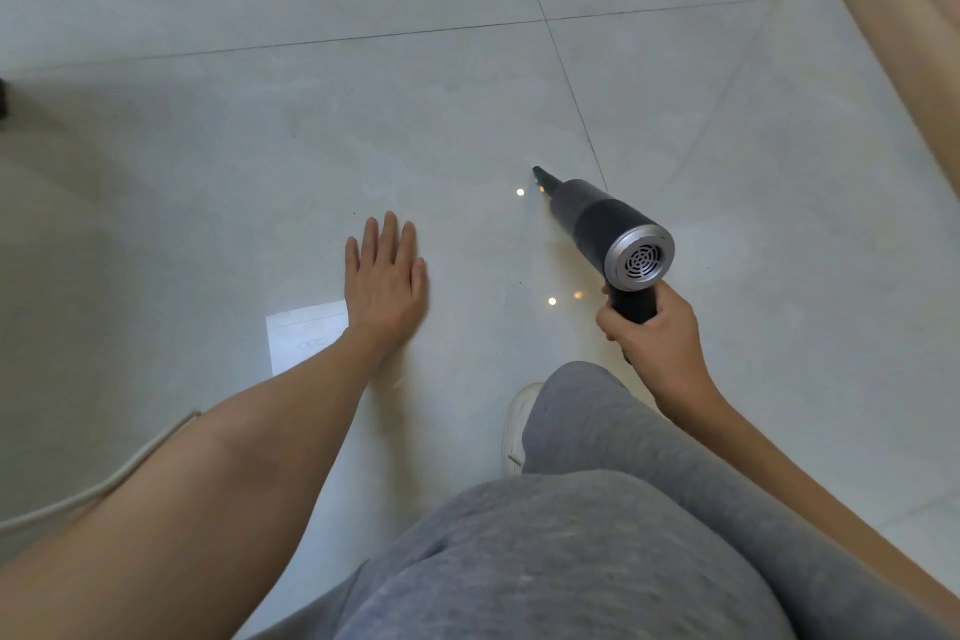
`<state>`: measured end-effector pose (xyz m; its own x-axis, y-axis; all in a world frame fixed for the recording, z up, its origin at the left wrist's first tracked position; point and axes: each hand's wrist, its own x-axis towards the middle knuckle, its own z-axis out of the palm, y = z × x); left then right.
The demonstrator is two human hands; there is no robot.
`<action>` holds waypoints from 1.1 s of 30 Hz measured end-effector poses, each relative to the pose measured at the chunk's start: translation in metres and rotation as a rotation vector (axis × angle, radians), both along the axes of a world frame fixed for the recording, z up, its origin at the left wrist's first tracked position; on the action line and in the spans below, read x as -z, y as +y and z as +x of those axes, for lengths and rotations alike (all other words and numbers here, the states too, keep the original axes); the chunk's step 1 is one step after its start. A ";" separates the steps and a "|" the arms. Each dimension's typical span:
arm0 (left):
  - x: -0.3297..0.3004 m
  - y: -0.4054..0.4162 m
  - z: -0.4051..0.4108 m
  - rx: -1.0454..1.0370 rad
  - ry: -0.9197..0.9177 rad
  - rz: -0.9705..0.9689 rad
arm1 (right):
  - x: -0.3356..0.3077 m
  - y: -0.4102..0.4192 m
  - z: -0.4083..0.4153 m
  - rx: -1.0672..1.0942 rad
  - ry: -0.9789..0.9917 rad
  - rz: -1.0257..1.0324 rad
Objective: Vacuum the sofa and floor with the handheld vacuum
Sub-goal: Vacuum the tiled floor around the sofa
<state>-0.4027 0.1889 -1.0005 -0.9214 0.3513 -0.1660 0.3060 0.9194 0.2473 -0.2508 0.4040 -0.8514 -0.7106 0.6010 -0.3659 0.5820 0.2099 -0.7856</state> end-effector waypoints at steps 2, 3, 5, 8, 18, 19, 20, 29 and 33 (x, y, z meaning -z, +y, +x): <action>0.000 0.001 0.000 -0.001 0.000 0.001 | 0.001 0.003 -0.002 -0.014 -0.005 0.043; 0.000 0.001 0.000 0.000 0.002 0.002 | 0.001 0.004 -0.004 -0.031 -0.010 0.063; 0.001 0.001 0.000 -0.003 0.002 0.002 | 0.001 0.005 -0.005 -0.076 -0.025 0.099; 0.003 0.001 0.001 -0.003 0.005 -0.004 | 0.003 0.004 -0.006 -0.127 -0.053 0.143; 0.003 0.001 0.001 0.001 0.006 -0.009 | 0.009 0.003 -0.006 -0.069 -0.032 -0.024; 0.003 0.001 0.001 0.002 0.007 -0.010 | 0.008 0.004 -0.005 -0.043 -0.022 -0.070; 0.003 0.001 0.000 0.002 0.007 -0.010 | 0.007 0.005 -0.005 -0.021 -0.014 -0.105; 0.002 0.001 0.000 -0.001 -0.008 -0.013 | 0.000 0.004 -0.012 -0.014 0.013 -0.121; 0.001 0.001 0.001 -0.002 -0.007 -0.009 | 0.001 0.006 -0.015 -0.021 0.017 -0.087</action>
<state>-0.4017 0.1894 -1.0018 -0.9209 0.3481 -0.1754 0.3026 0.9221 0.2410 -0.2659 0.4096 -0.8520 -0.7294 0.5522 -0.4037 0.5645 0.1526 -0.8112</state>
